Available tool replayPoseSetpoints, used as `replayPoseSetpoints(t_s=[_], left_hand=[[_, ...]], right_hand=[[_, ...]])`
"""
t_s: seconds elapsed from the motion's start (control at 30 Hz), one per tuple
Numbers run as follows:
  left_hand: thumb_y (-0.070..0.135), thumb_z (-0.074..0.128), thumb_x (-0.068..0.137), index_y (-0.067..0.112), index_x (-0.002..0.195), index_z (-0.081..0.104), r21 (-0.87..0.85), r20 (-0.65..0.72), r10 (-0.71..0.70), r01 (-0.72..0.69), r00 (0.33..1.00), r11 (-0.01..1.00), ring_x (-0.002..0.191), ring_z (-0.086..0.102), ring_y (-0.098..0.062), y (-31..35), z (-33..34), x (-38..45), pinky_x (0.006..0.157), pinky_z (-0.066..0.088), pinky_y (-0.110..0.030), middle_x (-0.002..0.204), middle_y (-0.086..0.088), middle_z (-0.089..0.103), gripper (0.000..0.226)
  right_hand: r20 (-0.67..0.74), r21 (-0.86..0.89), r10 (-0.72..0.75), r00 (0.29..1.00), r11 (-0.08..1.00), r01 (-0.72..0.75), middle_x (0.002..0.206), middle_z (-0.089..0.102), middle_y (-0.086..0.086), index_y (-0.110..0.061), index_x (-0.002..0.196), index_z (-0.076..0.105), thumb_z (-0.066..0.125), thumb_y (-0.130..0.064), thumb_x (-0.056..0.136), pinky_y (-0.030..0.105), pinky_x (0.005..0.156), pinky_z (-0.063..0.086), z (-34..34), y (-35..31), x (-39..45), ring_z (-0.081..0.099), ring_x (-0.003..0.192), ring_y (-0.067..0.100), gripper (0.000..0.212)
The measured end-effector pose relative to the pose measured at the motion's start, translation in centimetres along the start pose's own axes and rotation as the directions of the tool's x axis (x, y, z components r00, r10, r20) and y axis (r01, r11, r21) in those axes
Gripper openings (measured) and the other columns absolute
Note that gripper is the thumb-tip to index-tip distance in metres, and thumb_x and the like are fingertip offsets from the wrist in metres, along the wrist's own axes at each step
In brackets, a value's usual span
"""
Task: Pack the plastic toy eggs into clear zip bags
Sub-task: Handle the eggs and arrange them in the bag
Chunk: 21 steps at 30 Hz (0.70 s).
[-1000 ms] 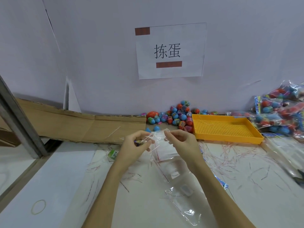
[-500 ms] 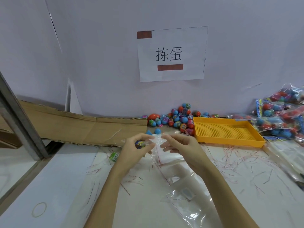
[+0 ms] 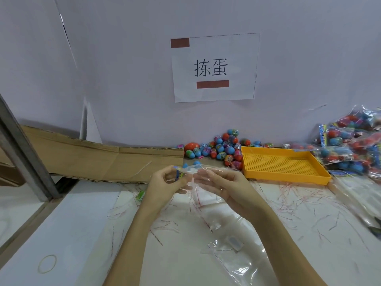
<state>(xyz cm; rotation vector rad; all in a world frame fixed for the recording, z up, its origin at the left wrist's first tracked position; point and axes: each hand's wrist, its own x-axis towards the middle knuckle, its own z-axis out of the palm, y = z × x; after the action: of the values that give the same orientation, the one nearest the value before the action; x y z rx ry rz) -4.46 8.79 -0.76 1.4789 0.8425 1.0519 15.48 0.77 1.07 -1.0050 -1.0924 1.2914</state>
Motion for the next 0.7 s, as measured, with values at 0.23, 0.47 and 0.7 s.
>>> replayPoseSetpoints(t_s=[0.23, 0.47, 0.7], left_hand=[[0.045, 0.082, 0.079, 0.020, 0.102, 0.074, 0.134, -0.015, 0.042, -0.040, 0.999, 0.990, 0.072, 0.075, -0.020, 0.17, 0.06, -0.06, 0.064, 0.059, -0.027, 0.087, -0.001, 0.079, 0.034], [0.056, 0.079, 0.078, 0.024, 0.097, 0.068, 0.366, -0.028, 0.127, -0.108, 0.992, 0.924, 0.065, 0.070, -0.014, -0.32, 0.12, -0.02, 0.063, 0.060, -0.032, 0.079, 0.000, 0.072, 0.039], [0.033, 0.079, 0.087, 0.019, 0.103, 0.072, 0.150, -0.070, 0.129, -0.117, 0.989, 0.982, 0.075, 0.077, -0.020, 0.17, 0.31, -0.15, 0.068, 0.058, -0.029, 0.087, 0.000, 0.079, 0.023]], right_hand=[[-0.051, -0.013, -0.013, 0.999, 1.000, 0.013, 0.118, 0.075, 0.006, -0.010, 0.119, 0.076, 0.064, -0.022, 0.097, 0.025, 0.092, 0.056, 0.20, 0.10, 0.31, 0.069, 0.114, 0.019, 0.027], [0.053, 0.021, 0.018, 0.998, 1.000, -0.019, 0.126, 0.072, 0.009, -0.005, 0.121, 0.073, 0.068, -0.022, 0.093, 0.029, 0.104, 0.052, 0.05, 0.31, 0.24, 0.065, 0.123, 0.021, 0.034], [0.105, 0.000, 0.006, 0.994, 1.000, -0.006, 0.131, 0.069, 0.010, -0.008, 0.127, 0.070, 0.062, -0.021, 0.101, 0.031, 0.107, 0.048, -0.17, 0.30, 0.25, 0.064, 0.125, 0.024, 0.030]])
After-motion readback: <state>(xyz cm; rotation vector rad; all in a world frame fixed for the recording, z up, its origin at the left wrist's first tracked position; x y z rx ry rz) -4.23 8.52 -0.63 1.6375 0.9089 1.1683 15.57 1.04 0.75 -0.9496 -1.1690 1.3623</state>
